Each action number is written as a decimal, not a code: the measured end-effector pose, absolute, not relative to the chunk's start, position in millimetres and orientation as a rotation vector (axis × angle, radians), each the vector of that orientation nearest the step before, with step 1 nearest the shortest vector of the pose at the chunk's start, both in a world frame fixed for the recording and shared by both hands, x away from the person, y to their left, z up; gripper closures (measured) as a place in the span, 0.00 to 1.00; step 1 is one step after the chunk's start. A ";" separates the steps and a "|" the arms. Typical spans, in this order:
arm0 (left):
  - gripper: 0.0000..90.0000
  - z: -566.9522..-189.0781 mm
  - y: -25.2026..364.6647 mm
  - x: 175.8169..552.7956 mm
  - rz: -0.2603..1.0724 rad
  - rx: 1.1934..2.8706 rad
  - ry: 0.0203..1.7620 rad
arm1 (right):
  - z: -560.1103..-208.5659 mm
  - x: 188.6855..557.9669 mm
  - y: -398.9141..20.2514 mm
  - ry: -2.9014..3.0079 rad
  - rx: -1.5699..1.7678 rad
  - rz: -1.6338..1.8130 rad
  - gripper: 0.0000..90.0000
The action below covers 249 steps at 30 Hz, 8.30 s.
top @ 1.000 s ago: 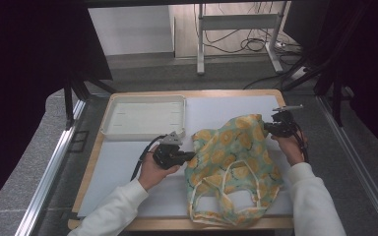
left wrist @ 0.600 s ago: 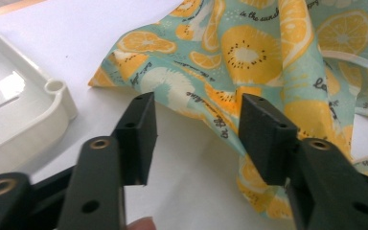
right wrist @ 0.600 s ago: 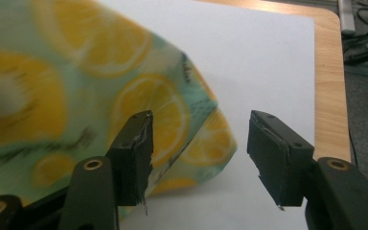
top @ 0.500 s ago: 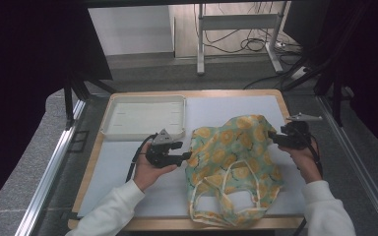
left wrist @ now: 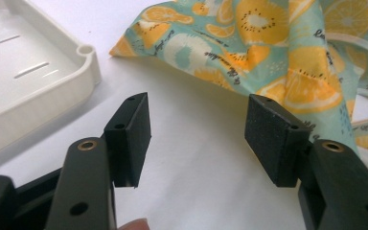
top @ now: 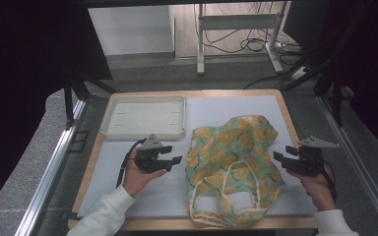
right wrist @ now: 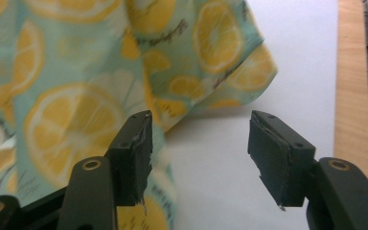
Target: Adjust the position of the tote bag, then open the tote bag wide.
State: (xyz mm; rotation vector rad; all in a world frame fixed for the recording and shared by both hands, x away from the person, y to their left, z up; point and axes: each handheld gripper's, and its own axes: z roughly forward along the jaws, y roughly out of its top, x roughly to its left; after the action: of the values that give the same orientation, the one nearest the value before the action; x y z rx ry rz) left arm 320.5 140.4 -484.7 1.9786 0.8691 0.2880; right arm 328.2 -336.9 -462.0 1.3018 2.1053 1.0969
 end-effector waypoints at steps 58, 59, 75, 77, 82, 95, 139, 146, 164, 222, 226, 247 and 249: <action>0.49 -466.1 52.7 278.9 0.197 2.149 0.549 | -464.6 271.1 -308.8 2.219 1.172 1.240 0.43; 0.49 -467.5 51.4 280.1 0.196 2.151 0.552 | -465.2 271.1 -308.7 2.221 1.173 1.239 0.43; 0.43 -484.3 20.5 285.8 0.124 2.219 0.535 | -474.6 263.1 -294.5 2.295 1.153 1.186 0.42; 0.43 -481.2 15.4 285.3 0.127 2.226 0.513 | -477.3 264.2 -295.6 2.294 1.169 1.181 0.42; 0.43 -486.1 8.4 287.6 0.084 2.281 0.465 | -477.6 264.3 -296.8 2.294 1.174 1.180 0.42; 0.39 -497.5 14.3 290.2 0.062 2.339 0.474 | -479.3 265.0 -298.5 2.291 1.181 1.179 0.42; 0.99 -498.3 26.8 290.9 0.088 2.335 0.417 | -477.5 247.6 -312.3 2.293 1.223 1.274 0.42; 0.99 -495.3 33.0 294.8 0.076 2.296 0.458 | -487.3 228.3 -308.1 2.362 1.196 1.263 0.40; 0.99 -498.9 32.4 299.4 0.027 2.293 0.503 | -502.1 208.9 -274.8 2.631 0.951 1.114 0.38; 0.98 -455.2 48.1 306.6 0.032 2.130 0.501 | -449.3 240.2 -297.6 2.301 0.989 1.250 0.99; 0.98 -451.5 49.1 307.5 0.035 2.127 0.496 | -441.9 248.6 -296.8 2.281 0.980 1.246 0.99; 0.99 -436.9 58.4 314.0 0.015 2.058 0.505 | -407.1 296.7 -284.2 2.246 0.951 1.224 0.99; 0.98 -436.0 58.7 314.8 0.001 2.049 0.507 | -405.9 299.1 -283.3 2.245 0.953 1.226 0.99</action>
State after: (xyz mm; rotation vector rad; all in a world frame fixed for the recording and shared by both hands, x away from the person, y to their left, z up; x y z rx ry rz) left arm 314.8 58.7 -436.0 2.0492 0.5068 0.0012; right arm 299.1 -283.3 -405.9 0.9529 2.2452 1.2259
